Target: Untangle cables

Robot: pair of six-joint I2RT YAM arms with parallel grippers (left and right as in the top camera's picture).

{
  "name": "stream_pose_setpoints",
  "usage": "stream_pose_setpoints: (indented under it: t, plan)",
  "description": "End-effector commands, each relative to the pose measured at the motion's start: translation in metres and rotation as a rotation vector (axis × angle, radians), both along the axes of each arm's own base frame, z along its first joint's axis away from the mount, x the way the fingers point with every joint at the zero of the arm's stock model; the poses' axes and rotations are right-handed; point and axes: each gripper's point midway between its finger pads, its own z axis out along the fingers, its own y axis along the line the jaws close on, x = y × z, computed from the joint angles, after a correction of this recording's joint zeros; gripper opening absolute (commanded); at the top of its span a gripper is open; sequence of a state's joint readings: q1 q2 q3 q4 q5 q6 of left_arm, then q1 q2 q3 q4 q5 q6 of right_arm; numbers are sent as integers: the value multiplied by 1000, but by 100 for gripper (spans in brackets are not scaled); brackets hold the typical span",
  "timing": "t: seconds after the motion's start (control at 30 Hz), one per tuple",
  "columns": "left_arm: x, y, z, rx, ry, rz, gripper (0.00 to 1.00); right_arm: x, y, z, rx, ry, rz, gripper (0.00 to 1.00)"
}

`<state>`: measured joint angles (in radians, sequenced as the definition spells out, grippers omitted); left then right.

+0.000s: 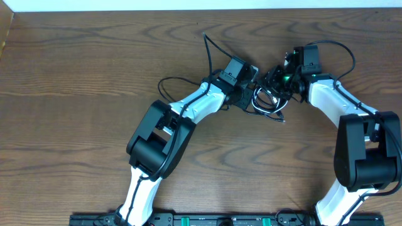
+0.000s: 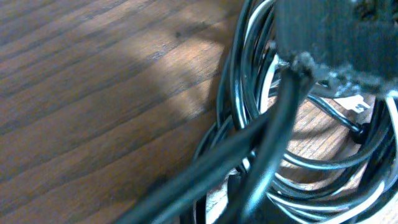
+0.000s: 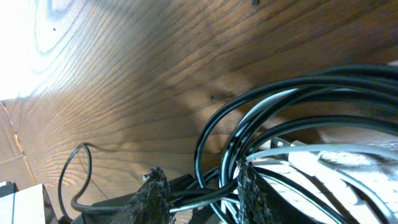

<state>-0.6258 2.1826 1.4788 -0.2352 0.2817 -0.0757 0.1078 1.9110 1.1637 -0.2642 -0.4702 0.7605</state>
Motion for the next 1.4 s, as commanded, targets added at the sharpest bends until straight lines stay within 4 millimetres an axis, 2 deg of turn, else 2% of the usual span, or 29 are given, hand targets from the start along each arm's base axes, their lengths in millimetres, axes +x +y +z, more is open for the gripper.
stream_pose_setpoints:
  t: [0.0, 0.2, 0.37, 0.43, 0.53, 0.77, 1.0, 1.03, 1.13, 1.27, 1.37]
  plan:
    - [5, -2, 28, -26, -57, -6, 35, -4, 4, -5, 11, 35, -27, 33]
    - [12, 4, 27, 5, -84, 19, 34, -6, 3, -8, 7, 56, -45, 29]
    - [14, 3, 28, 12, -112, -7, 34, -7, 3, -7, 39, 92, -93, 32]
    - [14, 3, 29, 12, -113, -8, 33, -8, 6, -6, 56, 97, -85, 35]
    - [14, 3, 31, 10, -117, -8, 32, -10, 12, -3, 90, 103, -64, 45]
    - [15, 2, 37, 10, -134, -23, 26, -13, 18, 0, 177, 184, -144, 48]
    - [17, 4, 39, 19, -152, -27, 19, -11, 14, 0, 259, 288, -297, 48]
    - [19, 7, 40, 35, -162, -13, 13, -12, 14, 2, 277, 297, -296, 48]
    - [23, 14, 38, 72, -177, 11, 8, -15, 18, 7, 321, 313, -269, 48]
    - [19, 17, 34, 87, -158, 11, 7, -21, 19, 6, 332, 348, -266, 44]
    - [17, 19, 32, 95, -147, 10, 8, -31, 18, 0, 316, 401, -278, 38]
